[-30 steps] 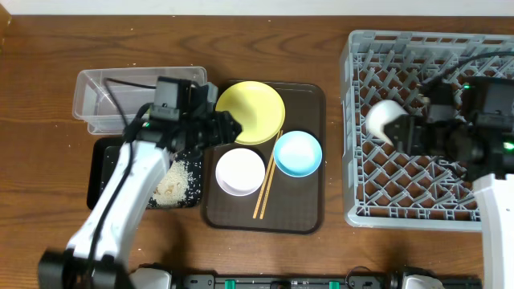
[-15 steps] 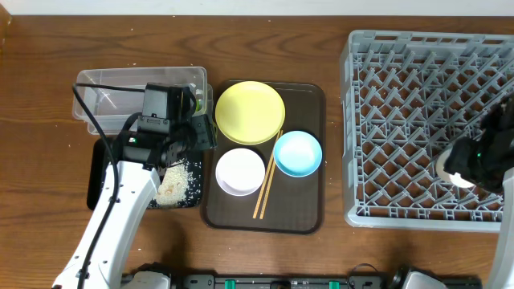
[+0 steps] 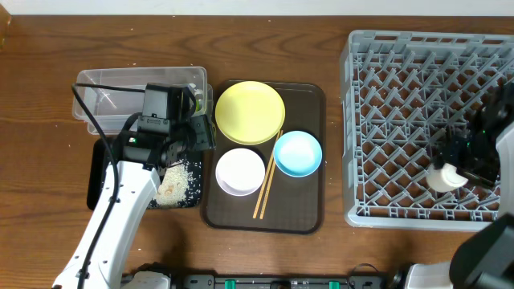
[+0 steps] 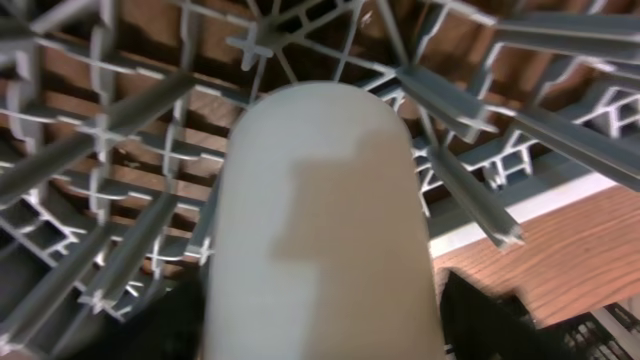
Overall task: Sort waste into correct bins and load items into the dishwasher rack
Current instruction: 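Carry cup with right gripper into the dishwasher rack and release, then reach right gripper to the light-blue bowl and grasp its rim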
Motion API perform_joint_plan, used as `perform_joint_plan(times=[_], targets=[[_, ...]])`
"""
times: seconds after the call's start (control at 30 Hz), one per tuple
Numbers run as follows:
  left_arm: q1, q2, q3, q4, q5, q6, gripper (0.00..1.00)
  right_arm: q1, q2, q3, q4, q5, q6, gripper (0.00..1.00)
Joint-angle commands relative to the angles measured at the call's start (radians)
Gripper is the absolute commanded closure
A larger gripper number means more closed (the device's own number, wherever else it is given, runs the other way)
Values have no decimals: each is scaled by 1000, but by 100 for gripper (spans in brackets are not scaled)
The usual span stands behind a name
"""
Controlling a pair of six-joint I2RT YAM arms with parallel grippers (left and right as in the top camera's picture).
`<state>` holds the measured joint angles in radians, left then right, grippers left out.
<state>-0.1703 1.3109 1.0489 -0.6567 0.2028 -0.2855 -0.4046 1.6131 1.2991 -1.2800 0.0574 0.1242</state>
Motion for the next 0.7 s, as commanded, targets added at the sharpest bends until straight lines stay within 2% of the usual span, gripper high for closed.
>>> perform_joint_plan(times=[0.0, 0.2, 0.47, 0.57, 0.67], targets=[[3, -5, 2, -13, -9, 11, 33, -8, 49, 13, 3, -28, 10, 5], [3, -5, 2, -25, -9, 12, 30, -8, 70, 14, 8, -48, 10, 3], [3, -5, 2, -55, -10, 12, 30, -6, -35, 63, 13, -75, 10, 2], [3, -5, 2, -66, -10, 12, 30, 0, -102, 101, 48, -159, -13, 2], [3, -5, 2, -82, -10, 12, 30, 31, -171, 107, 143, -358, -98, 4]])
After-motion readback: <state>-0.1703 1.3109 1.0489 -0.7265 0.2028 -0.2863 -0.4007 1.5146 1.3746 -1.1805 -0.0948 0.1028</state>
